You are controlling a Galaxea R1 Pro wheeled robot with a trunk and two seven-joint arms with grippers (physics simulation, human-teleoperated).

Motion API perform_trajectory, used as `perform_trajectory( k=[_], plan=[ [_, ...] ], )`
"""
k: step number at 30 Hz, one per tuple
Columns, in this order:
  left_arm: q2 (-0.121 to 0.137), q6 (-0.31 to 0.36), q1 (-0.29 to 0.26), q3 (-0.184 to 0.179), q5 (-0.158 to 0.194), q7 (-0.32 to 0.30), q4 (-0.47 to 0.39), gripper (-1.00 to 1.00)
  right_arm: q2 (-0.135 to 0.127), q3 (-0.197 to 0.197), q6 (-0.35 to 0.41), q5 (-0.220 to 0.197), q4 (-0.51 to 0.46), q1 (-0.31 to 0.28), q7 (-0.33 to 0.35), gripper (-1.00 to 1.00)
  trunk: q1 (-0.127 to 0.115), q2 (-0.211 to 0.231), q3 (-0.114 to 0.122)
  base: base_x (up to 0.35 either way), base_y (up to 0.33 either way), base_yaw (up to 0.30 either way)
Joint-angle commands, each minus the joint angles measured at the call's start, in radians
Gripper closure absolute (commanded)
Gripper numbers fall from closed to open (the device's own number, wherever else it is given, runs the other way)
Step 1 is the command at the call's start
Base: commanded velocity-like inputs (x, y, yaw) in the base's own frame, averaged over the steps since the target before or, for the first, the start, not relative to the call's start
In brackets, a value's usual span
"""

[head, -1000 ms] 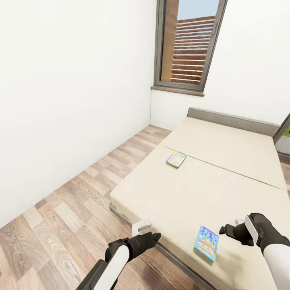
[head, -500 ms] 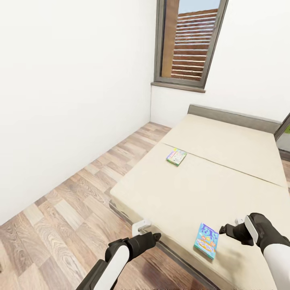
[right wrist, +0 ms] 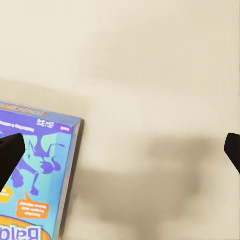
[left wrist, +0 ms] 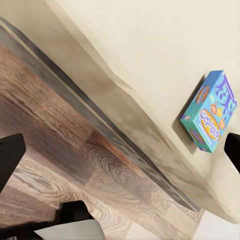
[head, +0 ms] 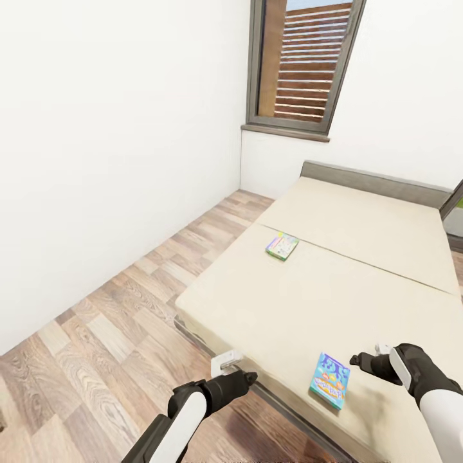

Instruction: Put all the toys in the child's room - the three board games (two on the bed and one on the table), the two jigsaw puzzles on the table, and the tennis ball on the table - inside the toy box on the table in the child's room.

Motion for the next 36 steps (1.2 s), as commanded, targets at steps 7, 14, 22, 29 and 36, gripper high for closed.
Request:
perform_trajectory(
  k=[7, 14, 22, 29, 36],
  plan=[
    [0.000, 0.001, 0.000, -0.001, 0.011, 0.010, -0.001, -1.00, 0.002, -0.003, -0.033, -0.005, 0.020, -0.002, 0.001, -1.00, 0.000, 0.000, -0.012, 0.000, 0.000, 0.000],
    [0.000, -0.003, 0.000, -0.001, 0.011, 0.010, -0.001, -1.00, 0.002, -0.003, -0.044, -0.006, 0.026, -0.002, 0.001, -1.00, 0.000, 0.000, -0.024, 0.000, 0.000, 0.000],
    [0.000, -0.004, 0.000, -0.001, 0.011, 0.010, -0.001, -1.00, 0.003, -0.003, -0.047, -0.005, 0.027, -0.003, 0.000, -1.00, 0.000, 0.000, -0.037, 0.000, 0.000, 0.000],
    [0.000, -0.005, 0.000, -0.001, 0.011, 0.010, -0.001, -1.00, 0.003, -0.003, -0.049, -0.006, 0.027, -0.003, 0.001, -1.00, 0.000, 0.000, -0.048, 0.000, 0.000, 0.000],
    [0.001, -0.005, 0.000, -0.001, 0.011, 0.010, -0.001, -1.00, 0.002, -0.004, -0.050, -0.007, 0.027, -0.003, 0.001, -1.00, 0.000, 0.000, -0.060, 0.000, 0.000, 0.000]
  ],
)
